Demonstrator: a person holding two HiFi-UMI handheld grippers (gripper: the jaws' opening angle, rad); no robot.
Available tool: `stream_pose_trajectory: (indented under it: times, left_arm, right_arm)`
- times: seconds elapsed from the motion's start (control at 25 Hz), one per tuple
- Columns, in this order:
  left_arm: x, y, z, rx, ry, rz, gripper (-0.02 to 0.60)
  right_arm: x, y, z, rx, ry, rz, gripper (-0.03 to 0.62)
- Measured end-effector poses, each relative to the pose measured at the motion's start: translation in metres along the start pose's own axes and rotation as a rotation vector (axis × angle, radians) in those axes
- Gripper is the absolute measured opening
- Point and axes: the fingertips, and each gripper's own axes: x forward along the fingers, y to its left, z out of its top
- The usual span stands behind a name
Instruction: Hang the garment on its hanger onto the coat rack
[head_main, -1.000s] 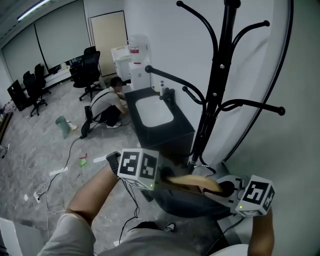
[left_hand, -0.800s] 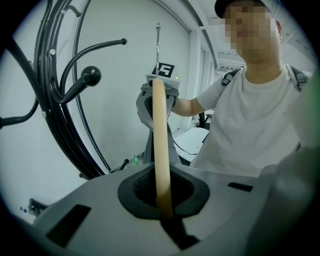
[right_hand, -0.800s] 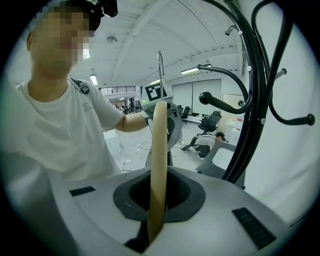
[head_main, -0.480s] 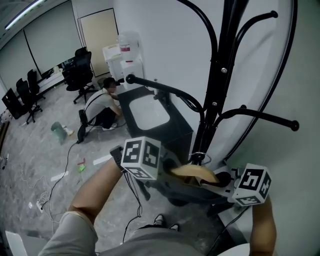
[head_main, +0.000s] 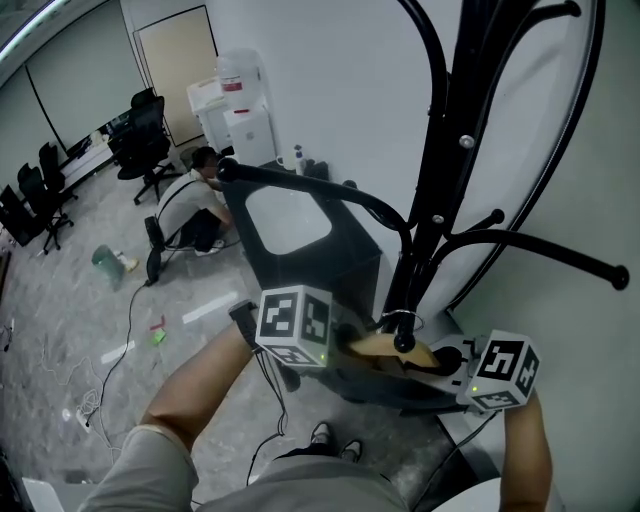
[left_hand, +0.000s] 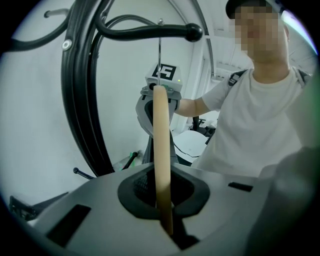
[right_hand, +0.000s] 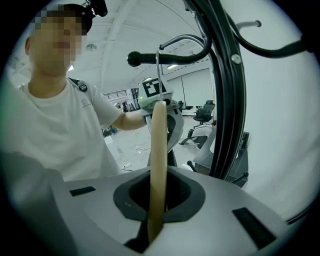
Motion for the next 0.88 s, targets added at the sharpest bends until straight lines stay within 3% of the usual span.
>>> stream_pose_trajectory:
  times: [0.28,0.64,0.88]
  left_arm:
    - [-0.001,0.041,-0.007,-0.035,-0.020,0.032,0.005]
    - [-0.008,0.050,-0.006,0.031,0.018,0.191,0.009]
    - [-0.034,0.057,-0.006,0.029,0.029,0.273,0.071]
  right_arm:
    - [0.004,-0.038,-0.005,0.016,0.001,-0.005,0.015]
    - [-0.008,-0.039,0.004,-0.021,-0.043,-0.078,0.032]
    - [-0.018,-0.045,0.014,-0.037,-0.055,-0.112,0.046]
